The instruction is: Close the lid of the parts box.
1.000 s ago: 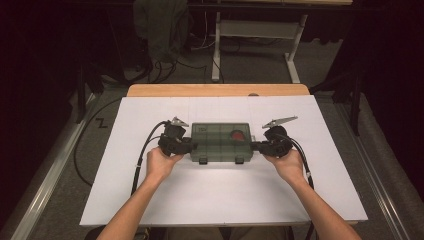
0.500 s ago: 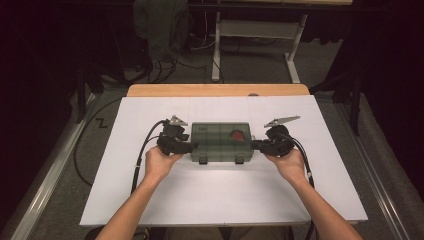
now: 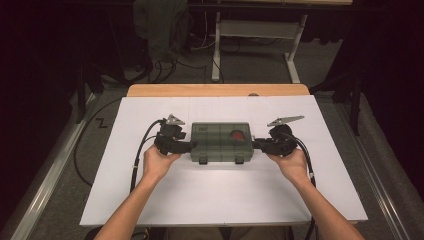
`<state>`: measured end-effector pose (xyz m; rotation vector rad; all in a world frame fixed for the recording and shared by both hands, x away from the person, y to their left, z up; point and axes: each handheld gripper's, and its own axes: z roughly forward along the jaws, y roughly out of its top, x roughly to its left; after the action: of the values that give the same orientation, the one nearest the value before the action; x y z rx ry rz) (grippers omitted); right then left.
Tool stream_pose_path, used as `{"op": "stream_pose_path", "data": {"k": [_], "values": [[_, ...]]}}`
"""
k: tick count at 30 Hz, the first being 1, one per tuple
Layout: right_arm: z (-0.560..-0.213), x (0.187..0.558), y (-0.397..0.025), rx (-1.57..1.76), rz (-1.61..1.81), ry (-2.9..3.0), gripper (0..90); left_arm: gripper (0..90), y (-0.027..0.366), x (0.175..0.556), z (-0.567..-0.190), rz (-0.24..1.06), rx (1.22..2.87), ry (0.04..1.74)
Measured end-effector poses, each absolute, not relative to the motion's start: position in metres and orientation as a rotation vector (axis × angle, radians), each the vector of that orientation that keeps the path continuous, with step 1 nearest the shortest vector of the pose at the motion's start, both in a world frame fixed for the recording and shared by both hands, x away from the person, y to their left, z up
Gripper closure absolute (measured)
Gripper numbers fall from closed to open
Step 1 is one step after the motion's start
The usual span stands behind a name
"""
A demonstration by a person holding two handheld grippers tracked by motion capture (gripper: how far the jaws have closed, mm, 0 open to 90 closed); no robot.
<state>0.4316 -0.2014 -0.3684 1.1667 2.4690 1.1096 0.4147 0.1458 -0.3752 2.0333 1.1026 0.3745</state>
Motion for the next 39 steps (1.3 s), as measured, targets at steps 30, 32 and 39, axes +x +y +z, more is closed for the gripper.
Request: {"op": "stream_pose_path", "data": {"k": [30, 32, 39], "values": [[-0.363, 0.424, -0.216, 1.171, 1.144, 2.43, 74.6, 40.7, 0.155, 0.408, -0.367, 0.407, 2.002, 1.058], [-0.363, 0.424, -0.217, 1.173, 1.144, 2.427, 74.4, 40.9, 0.155, 0.407, -0.367, 0.409, 1.999, 1.06], [-0.364, 0.422, -0.221, 1.175, 1.14, 2.421, 73.9, 40.9, 0.158, 0.405, -0.367, 0.403, 1.986, 1.077]]}}
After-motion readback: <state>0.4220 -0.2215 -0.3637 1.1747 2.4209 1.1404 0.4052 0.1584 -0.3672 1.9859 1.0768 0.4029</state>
